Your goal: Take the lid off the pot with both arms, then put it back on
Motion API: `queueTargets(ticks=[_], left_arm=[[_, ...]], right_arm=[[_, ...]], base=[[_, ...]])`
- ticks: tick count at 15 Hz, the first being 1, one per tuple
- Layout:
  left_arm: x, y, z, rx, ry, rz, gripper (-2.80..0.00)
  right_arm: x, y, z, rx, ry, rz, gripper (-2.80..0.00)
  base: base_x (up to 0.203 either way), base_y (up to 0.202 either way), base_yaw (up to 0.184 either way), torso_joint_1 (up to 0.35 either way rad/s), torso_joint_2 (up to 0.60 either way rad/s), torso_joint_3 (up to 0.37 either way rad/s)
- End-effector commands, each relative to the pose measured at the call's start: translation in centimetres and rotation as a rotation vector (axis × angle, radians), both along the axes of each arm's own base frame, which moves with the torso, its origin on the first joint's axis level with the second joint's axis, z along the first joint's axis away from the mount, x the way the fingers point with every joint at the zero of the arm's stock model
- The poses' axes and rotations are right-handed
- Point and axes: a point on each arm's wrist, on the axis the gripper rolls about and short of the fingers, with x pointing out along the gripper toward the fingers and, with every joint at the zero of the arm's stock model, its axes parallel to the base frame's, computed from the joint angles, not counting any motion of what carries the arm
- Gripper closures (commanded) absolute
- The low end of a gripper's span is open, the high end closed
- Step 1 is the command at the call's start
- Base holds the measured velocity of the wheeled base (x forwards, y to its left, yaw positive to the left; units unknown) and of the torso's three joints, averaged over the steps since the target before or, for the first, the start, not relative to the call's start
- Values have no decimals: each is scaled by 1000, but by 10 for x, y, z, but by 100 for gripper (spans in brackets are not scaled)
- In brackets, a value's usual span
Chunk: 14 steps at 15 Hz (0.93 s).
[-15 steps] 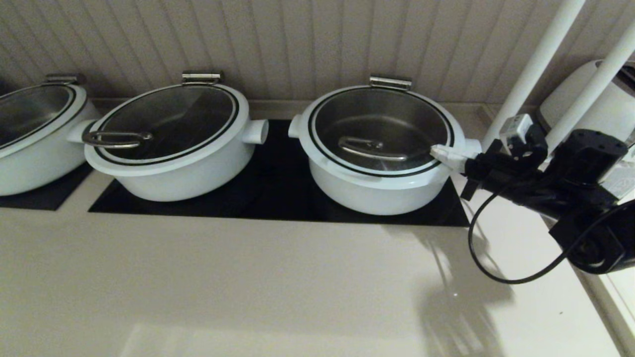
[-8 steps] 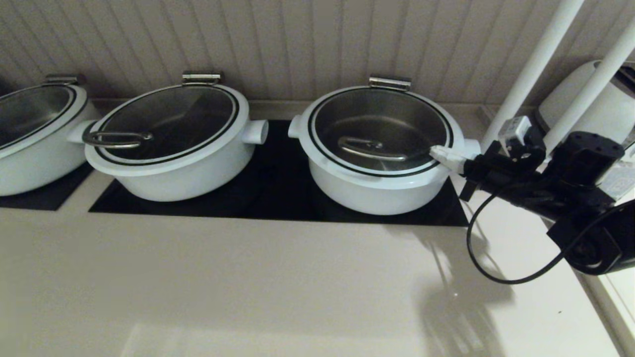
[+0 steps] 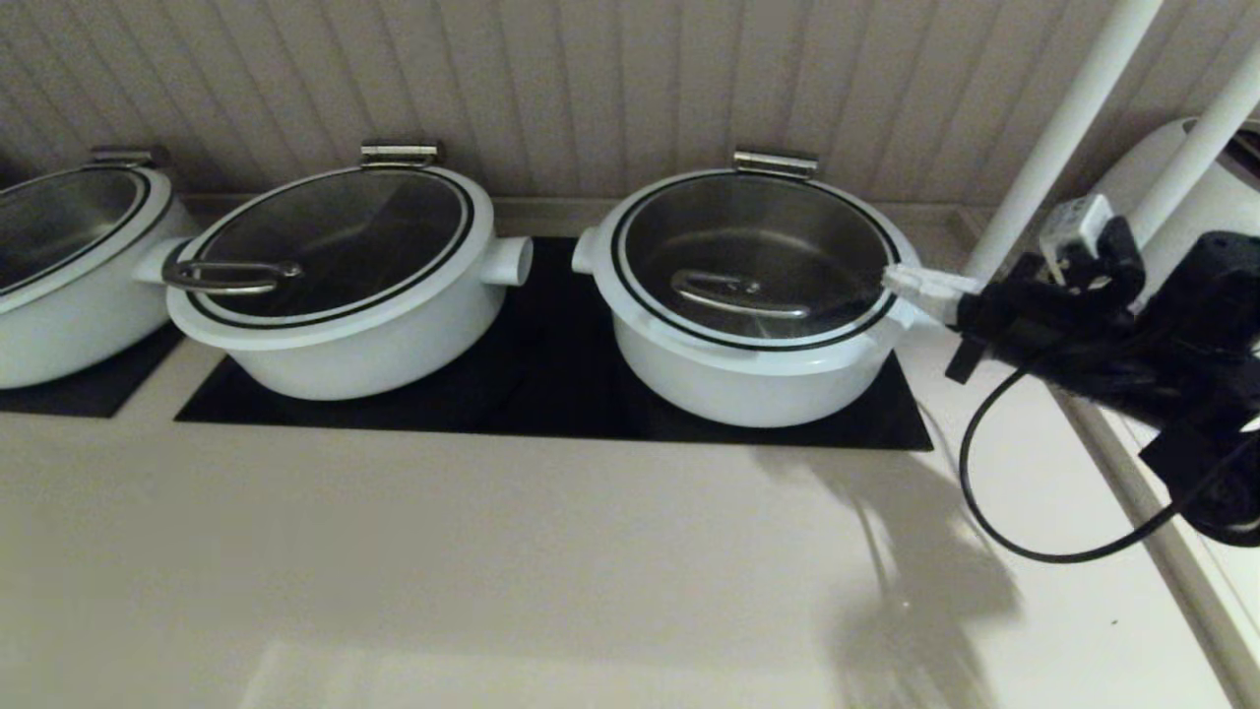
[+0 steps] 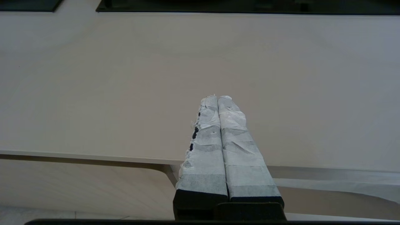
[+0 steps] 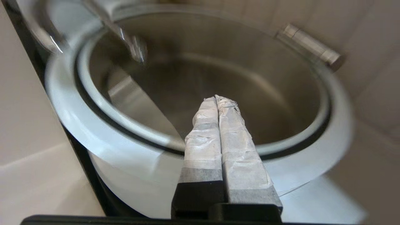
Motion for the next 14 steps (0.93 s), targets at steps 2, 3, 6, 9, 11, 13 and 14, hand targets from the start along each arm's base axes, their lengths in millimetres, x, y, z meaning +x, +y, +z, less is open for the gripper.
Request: queueTargets(ticks=[2,3,6,9,11,13,14], left_arm=[[0,0,0,-1,-1,1,0],[0,0,0,-1,-1,0,0],[0,0,0,-1,-1,1,0],[0,0,0,-1,-1,0,0],[0,0,0,-1,-1,0,0],[0,0,0,-1,-1,1,0],[0,0,0,-1,-1,1,0]], right_arm=[[-37,-10,34,9,-90,-28,0],[-46,-16,40,10,-92,-51,0],[-72,-32,57,24,-74,-138,0],[-104,-36,71,97,-39,-208,0],[-137,-37,77,135,2,-249,0],[-174,-37,78,158,39,-266,0],[-194,-37,74,169,69,-290,0]], base=[[0,0,0,0,0,0],[0,0,0,0,0,0],[0,0,0,0,0,0],[0,0,0,0,0,0],[0,0,0,0,0,0],[0,0,0,0,0,0],[0,0,0,0,0,0]])
